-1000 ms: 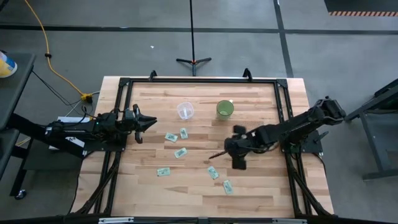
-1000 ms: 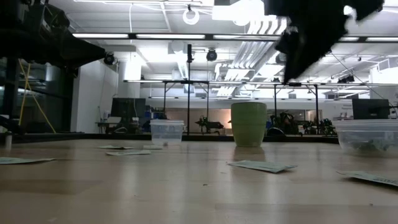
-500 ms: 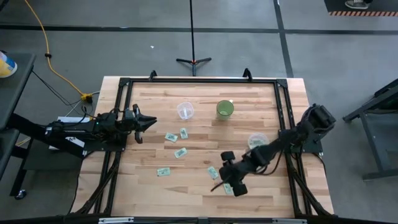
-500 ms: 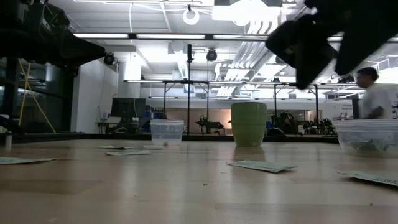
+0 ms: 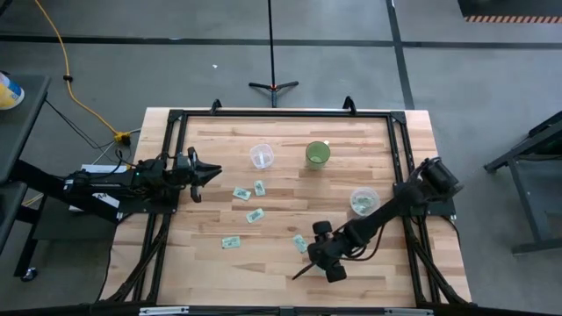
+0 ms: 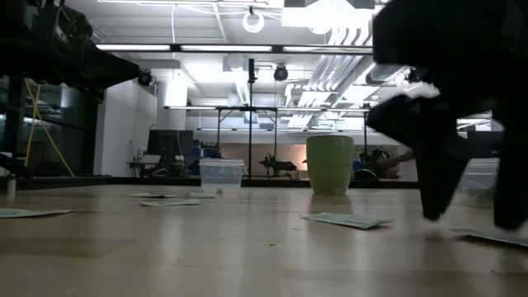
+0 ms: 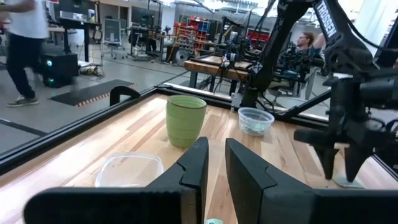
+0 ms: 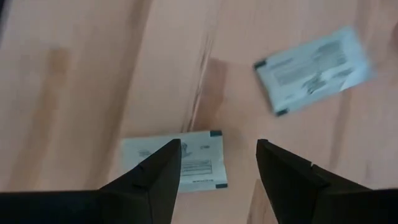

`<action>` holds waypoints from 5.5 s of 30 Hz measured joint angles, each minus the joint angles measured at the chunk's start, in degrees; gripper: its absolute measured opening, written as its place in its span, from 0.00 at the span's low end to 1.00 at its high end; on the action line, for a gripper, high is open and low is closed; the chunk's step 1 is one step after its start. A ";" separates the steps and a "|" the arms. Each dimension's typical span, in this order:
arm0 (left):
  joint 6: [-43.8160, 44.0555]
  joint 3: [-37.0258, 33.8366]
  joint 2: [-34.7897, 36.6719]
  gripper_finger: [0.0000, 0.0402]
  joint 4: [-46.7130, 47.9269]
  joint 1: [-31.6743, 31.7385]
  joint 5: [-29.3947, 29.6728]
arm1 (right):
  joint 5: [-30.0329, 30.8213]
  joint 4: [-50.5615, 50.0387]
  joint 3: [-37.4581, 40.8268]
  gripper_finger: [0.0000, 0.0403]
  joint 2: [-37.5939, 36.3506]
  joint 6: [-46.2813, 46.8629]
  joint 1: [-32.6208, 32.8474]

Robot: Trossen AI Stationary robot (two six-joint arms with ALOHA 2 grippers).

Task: Pick and place items into bin
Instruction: Put the white sweetener packet into the right transparent bin

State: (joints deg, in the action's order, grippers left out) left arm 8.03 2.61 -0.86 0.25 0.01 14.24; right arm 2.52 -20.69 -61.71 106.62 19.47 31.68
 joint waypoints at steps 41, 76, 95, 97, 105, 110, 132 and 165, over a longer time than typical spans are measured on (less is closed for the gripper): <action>-0.04 0.00 -0.02 0.23 0.30 -0.02 0.00 | -18.57 -11.06 -5.24 0.01 3.77 1.01 -3.51; -0.24 0.00 0.00 0.23 -0.22 0.00 0.00 | 4.93 -64.28 -6.13 0.02 -4.23 -7.68 -21.57; -0.24 0.00 0.00 0.23 -0.13 -0.02 0.02 | 4.68 -60.63 -5.29 0.31 -12.14 -3.17 -25.25; -0.24 0.00 0.00 0.23 -0.13 -0.02 0.01 | 3.31 -56.53 -5.29 0.31 -14.62 -2.76 -24.87; -0.24 0.00 0.00 0.23 -0.11 -0.02 0.01 | 8.01 -28.41 -3.64 0.30 -25.42 -5.43 -20.23; -0.26 0.00 0.00 0.23 -0.11 -0.02 0.02 | 11.36 -12.63 0.90 0.30 -28.43 -10.46 -17.50; -0.26 -0.01 0.00 0.23 -0.11 -0.01 0.24 | 10.88 33.92 33.02 0.13 -41.19 -11.97 -13.95; -0.26 -0.02 -0.02 0.23 0.97 0.00 1.51 | -4.46 16.86 3.48 0.63 -1.38 -18.45 -12.44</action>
State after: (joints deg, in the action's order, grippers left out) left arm 7.77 2.59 -0.89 1.22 0.01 15.75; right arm -1.93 -3.83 -58.23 105.23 1.02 19.25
